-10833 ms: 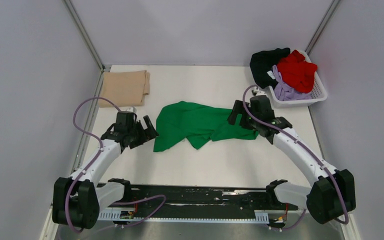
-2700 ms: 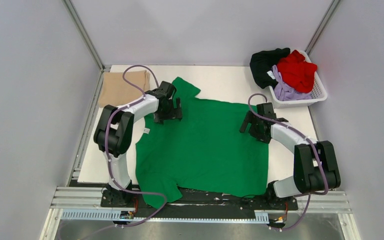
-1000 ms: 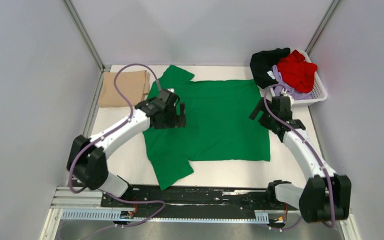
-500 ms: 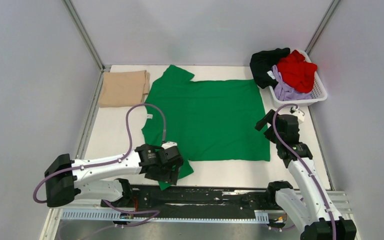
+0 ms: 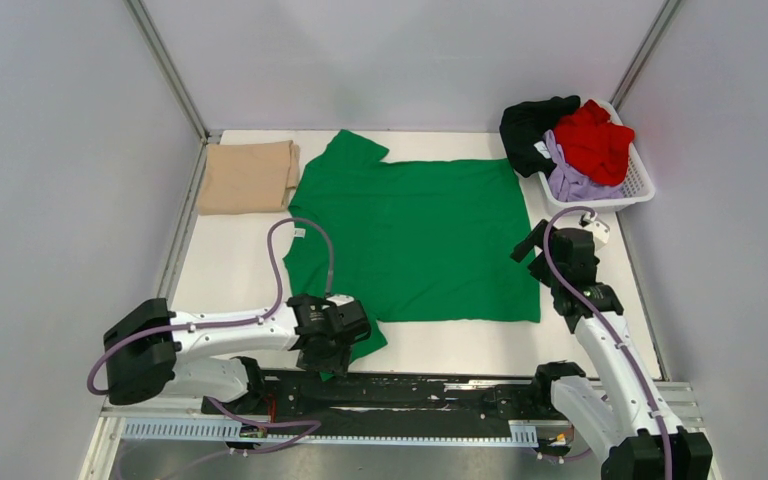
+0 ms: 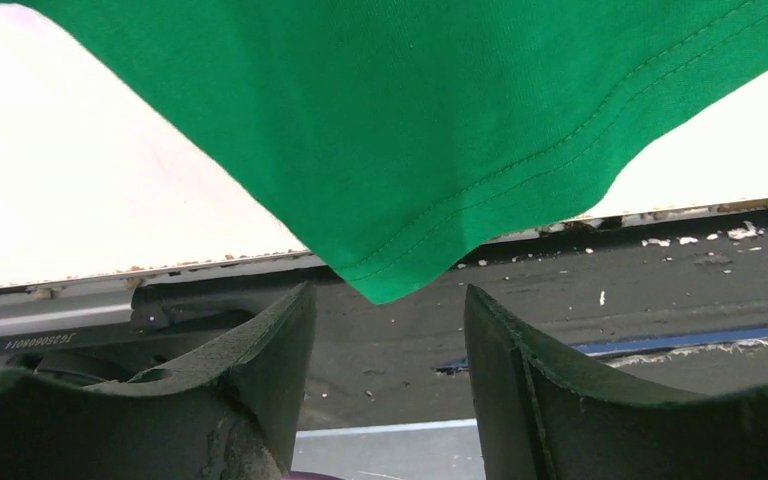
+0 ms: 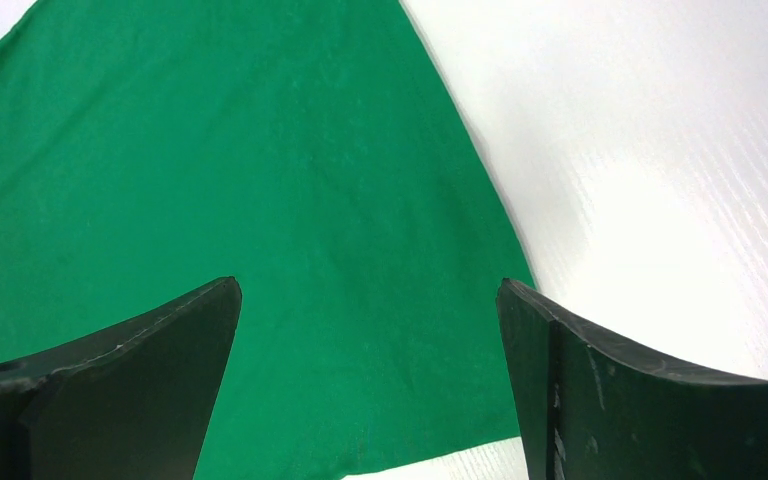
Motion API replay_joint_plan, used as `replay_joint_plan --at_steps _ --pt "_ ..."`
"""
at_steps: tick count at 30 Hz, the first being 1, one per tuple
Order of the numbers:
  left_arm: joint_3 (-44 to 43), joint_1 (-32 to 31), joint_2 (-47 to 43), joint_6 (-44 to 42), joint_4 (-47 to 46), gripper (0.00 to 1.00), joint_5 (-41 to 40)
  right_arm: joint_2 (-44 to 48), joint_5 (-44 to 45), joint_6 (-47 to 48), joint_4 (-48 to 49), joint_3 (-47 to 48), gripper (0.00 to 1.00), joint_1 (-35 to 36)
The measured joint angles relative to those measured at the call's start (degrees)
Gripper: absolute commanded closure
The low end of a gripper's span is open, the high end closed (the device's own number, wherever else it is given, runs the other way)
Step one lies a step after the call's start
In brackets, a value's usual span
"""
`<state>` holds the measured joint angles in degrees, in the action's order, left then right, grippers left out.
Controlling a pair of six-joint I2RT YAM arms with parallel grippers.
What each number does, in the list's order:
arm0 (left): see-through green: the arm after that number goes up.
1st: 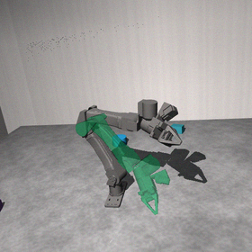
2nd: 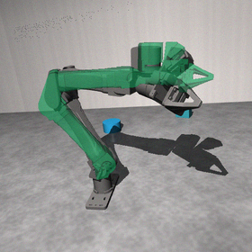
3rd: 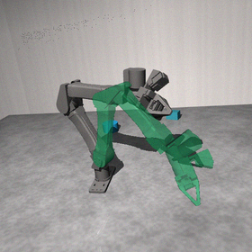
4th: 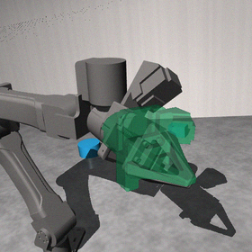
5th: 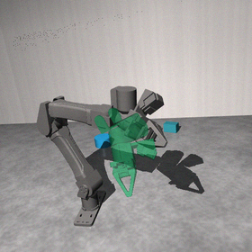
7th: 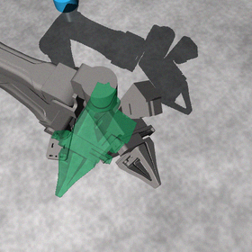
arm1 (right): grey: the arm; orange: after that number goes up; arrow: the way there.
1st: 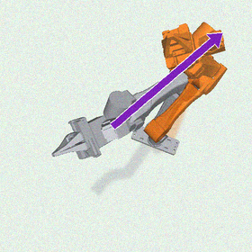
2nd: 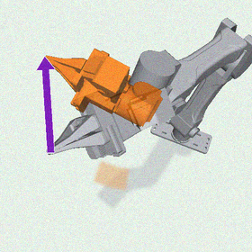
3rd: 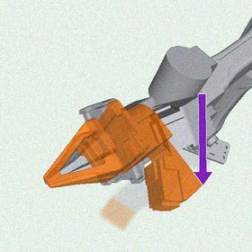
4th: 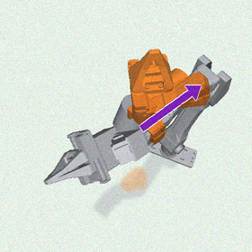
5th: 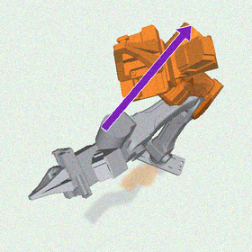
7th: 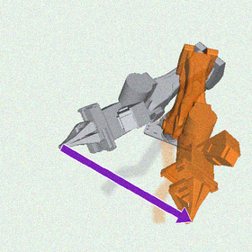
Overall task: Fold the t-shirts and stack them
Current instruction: Grab the side of the flattened tshirt closest away from the robot with both arms
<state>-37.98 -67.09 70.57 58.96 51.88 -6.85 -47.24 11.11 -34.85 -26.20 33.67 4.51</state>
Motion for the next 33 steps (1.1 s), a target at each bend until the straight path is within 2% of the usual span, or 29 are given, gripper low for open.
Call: replay_joint_plan --at_steps 6,8,12,14,16,17,23,33 --pt "1.07 -0.07 3.37 -0.57 -2.27 0.46 0.70 -0.04 0.98 -0.02 -0.07 -0.09 0.00 -0.11" --pt "1.25 -0.07 4.22 -0.92 -3.19 0.52 1.27 -0.04 1.05 -0.04 -0.09 -0.11 0.00 -0.11" --pt "0.52 -0.09 5.57 -1.05 -4.09 0.67 2.32 -0.02 1.11 -0.22 -0.15 -0.15 0.00 -0.11" --pt "-0.11 -0.17 6.47 -1.01 -4.15 0.78 2.49 0.02 1.11 -0.72 -0.46 -0.26 0.00 -0.11" --pt "-0.81 -0.35 7.30 -0.81 -4.33 0.95 2.27 0.37 1.09 -1.51 -1.33 -0.44 0.00 -0.11" --pt "-1.09 -0.35 7.63 -0.63 -4.28 0.98 2.14 0.76 1.11 -2.10 -1.75 -0.61 0.00 -0.11" --pt "-1.92 -0.63 9.16 -0.28 -3.41 1.00 -0.20 5.01 2.12 -8.48 -7.21 -2.71 0.03 -0.11" --pt "-2.27 -0.59 5.86 -2.23 2.89 1.00 -4.94 5.29 2.12 -15.13 -11.76 -8.37 0.27 -0.11"
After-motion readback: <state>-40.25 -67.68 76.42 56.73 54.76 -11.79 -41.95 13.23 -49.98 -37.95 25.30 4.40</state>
